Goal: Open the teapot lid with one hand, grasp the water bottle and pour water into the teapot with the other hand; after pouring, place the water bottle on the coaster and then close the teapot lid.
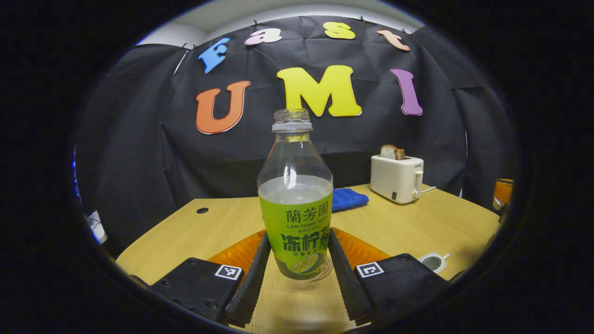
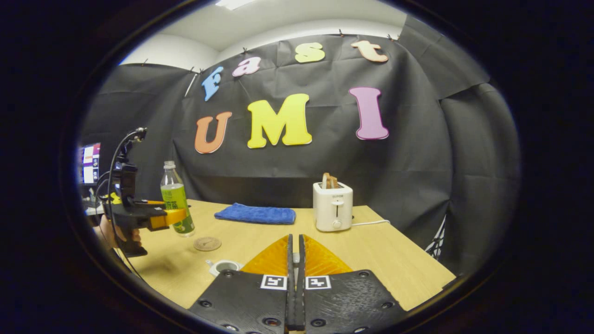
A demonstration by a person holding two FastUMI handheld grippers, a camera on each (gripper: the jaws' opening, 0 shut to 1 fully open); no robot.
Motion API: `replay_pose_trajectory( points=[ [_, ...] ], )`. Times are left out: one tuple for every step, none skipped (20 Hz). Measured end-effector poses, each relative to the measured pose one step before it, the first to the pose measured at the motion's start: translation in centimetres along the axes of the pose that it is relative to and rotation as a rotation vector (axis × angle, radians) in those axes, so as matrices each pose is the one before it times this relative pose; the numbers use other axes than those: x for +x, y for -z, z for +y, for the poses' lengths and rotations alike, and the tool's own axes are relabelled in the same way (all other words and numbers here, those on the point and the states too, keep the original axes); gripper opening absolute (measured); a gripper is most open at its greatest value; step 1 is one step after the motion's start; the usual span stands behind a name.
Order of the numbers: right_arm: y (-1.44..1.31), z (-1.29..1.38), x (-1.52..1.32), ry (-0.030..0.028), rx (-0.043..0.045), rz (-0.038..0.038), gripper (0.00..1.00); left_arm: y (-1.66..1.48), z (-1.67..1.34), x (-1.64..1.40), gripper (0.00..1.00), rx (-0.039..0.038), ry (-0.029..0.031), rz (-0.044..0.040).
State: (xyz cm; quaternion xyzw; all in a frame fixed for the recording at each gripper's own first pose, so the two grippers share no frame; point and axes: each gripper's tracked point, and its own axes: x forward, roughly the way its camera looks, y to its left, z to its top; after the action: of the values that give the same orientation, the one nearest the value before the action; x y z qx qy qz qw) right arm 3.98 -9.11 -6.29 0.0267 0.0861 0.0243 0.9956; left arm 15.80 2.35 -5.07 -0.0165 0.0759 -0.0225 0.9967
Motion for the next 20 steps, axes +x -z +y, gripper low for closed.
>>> replay_pose_trajectory(
  points=[
    [0.241, -0.117, 0.203, -0.00066, 0.00277, 0.00569, 0.0, 0.05, 0.056, 0.818, 0.75, -0.01036, -0.00553, -0.0091],
    [0.22, -0.115, 0.178, 0.00209, 0.00175, 0.00631, 0.0, 0.298, 0.0, 0.785, 0.74, -0.00653, 0.00101, 0.0076],
    [0.251, -0.172, 0.275, 0.00109, 0.00301, 0.00677, 0.0, 0.468, -0.103, 0.584, 0.74, -0.00963, 0.00348, 0.006],
    [0.183, -0.142, 0.192, 0.0018, 0.00344, 0.00501, 0.0, 0.434, -0.018, 0.509, 0.74, -0.00554, 0.00069, 0.01153],
    [0.2, -0.118, 0.219, 0.00273, 0.00158, 0.00491, 0.0, 0.488, 0.015, 0.522, 0.74, -0.00366, 0.00216, 0.00978],
    [0.146, -0.143, 0.212, 0.00372, 0.00219, 0.00257, 0.0, 0.484, -0.015, 0.533, 0.75, -0.00672, 0.00537, 0.00908],
    [0.208, -0.229, 0.189, 0.00266, 0.00319, 0.00527, 0.0, 0.566, -0.023, 0.464, 0.74, -0.00667, 0.00797, 0.00921],
    [0.161, -0.008, 0.21, 0.00057, 0.00365, 0.00524, 0.0, 0.488, 0.069, 0.342, 0.75, -0.0041, 0.0039, 0.01141],
    [0.272, 0.021, 0.231, -0.00068, 0.00103, 0.00646, 0.0, 0.236, 0.036, 0.224, 0.75, -0.00238, 0.00127, 0.00589],
    [0.315, 0.03, 0.163, -0.00117, -0.00307, 0.00917, 0.02, 0.121, 0.032, 0.207, 0.75, -0.00034, -0.00079, 0.00532],
    [0.325, 0.09, 0.201, -0.00275, -0.002, 0.00619, 0.0, 0.21, 0.091, 0.255, 0.75, 0.00056, -0.00193, 0.00563],
    [0.203, 0.169, 0.1, -0.0029, -0.00188, 0.00695, 0.0, 0.31, 0.035, 0.15, 0.75, -0.00209, -0.00049, 0.00906],
    [0.22, 0.102, 0.148, -0.00331, -0.00145, 0.00339, 0.0, 0.355, -0.089, 0.125, 0.75, -0.00409, 0.00403, 0.01222],
    [-0.002, 0.08, 0.014, -0.00142, -0.00121, 0.0012, 0.0, 0.463, -0.062, 0.107, 0.75, -0.00358, 0.00327, 0.0149],
    [0.144, 0.098, 0.029, -0.0019, 0.00028, 0.00142, 0.0, 0.361, 0.009, 0.023, 0.76, -0.00017, 0.0029, 0.0141],
    [-0.041, 0.121, 0.071, -0.00171, 0.00063, 0.00118, 0.0, 0.446, 0.077, 0.05, 0.76, 0.00404, -0.00434, 0.01873],
    [0.032, 0.101, -0.031, -0.00211, 0.00014, -0.00072, 0.0, 0.194, -0.065, 0.084, 0.77, -0.00181, -0.00037, 0.01115],
    [-0.11, 0.122, -0.007, -0.00008, -0.00203, -0.0006, 0.0, -0.392, 0.038, -0.108, 0.77, 0.00599, -0.00404, -0.01409],
    [0.101, 0.08, -0.094, -0.00131, -0.00397, -0.00068, 0.0, 0.185, -0.044, 0.034, 0.78, 0.00463, 0.00146, 0.00669],
    [-0.071, 0.099, -0.015, -0.00036, -0.0023, 0.00069, 0.0, 0.253, -0.128, 0.089, 0.78, 0.00219, 0.00446, 0.00907]
  ],
)
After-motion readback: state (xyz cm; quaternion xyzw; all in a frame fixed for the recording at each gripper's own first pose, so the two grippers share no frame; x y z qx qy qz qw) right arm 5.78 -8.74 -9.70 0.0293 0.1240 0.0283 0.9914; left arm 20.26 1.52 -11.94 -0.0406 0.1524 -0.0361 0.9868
